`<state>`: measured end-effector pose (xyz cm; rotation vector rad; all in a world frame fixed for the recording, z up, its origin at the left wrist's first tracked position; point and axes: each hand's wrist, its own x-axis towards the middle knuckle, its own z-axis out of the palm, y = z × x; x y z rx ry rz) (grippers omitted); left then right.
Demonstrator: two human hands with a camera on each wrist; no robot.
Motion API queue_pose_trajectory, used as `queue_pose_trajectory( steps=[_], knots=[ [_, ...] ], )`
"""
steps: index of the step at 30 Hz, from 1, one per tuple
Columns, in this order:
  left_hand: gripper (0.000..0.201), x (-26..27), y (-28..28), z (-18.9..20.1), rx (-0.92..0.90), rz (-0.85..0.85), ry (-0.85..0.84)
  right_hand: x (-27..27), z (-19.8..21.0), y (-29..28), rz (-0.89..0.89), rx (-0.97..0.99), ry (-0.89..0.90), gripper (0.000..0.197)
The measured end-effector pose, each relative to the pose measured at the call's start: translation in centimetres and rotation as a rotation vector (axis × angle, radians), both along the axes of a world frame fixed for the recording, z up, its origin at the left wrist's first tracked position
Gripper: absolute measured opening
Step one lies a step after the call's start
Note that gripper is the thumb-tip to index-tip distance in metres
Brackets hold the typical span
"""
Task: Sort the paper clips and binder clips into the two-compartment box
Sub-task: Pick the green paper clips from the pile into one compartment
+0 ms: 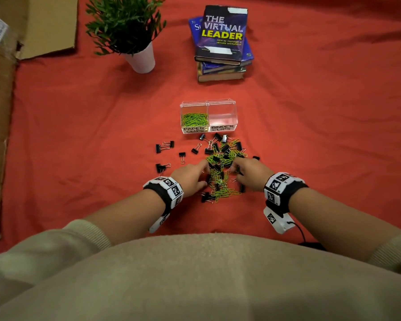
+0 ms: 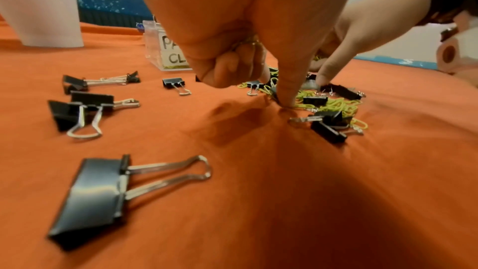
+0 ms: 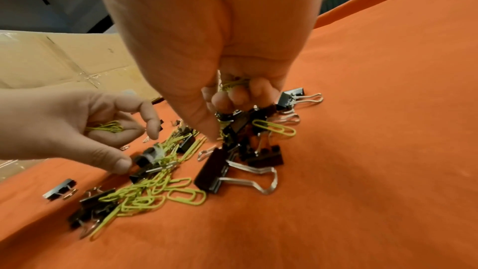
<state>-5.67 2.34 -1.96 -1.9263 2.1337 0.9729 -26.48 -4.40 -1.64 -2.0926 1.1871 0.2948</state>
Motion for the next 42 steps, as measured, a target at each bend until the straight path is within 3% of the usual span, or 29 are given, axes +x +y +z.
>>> queue_pose_trajectory(
  steps=[8, 13, 17, 20, 24, 31, 35, 42],
  knots=[
    [0.039, -1.2, 0.2, 0.0, -0.051, -0.077, -0.067, 1.6, 0.4, 0.9, 0.138, 0.002, -0.029, 0.011],
    [0.03, 0.3, 0.2, 0.5, -0.068, 0.027, -0.015, 1.3, 0.3, 1.3, 0.177, -0.017, 0.036, 0.008],
    [0.033, 1.8, 0.1, 1.3, -0.053, 0.098, -0.031, 0.9, 0.4, 1.8, 0.303, -0.065, 0.111, 0.039],
    [0.019, 0.9, 0.1, 1.2, -0.041, -0.008, -0.028, 1.4, -0.1, 2.2, 0.358, -0.114, 0.152, 0.052],
    [0.022, -1.2, 0.2, 0.3, -0.015, -0.173, -0.046, 1.9, -0.4, 3.0, 0.349, -0.128, 0.161, 0.043],
    [0.017, -1.4, 0.3, -0.3, -0.005, -0.169, -0.101, 1.6, -0.1, 3.3, 0.363, -0.088, 0.16, 0.028],
    [0.012, -0.8, 0.7, -0.3, 0.02, -0.106, -0.019, 1.3, 0.7, 2.2, 0.257, 0.091, 0.113, 0.018],
    [0.006, 0.1, 1.1, 0.2, 0.052, 0.21, 0.246, 2.7, 6.3, -2.9, 0.054, 0.307, -0.043, 0.016]
  ],
)
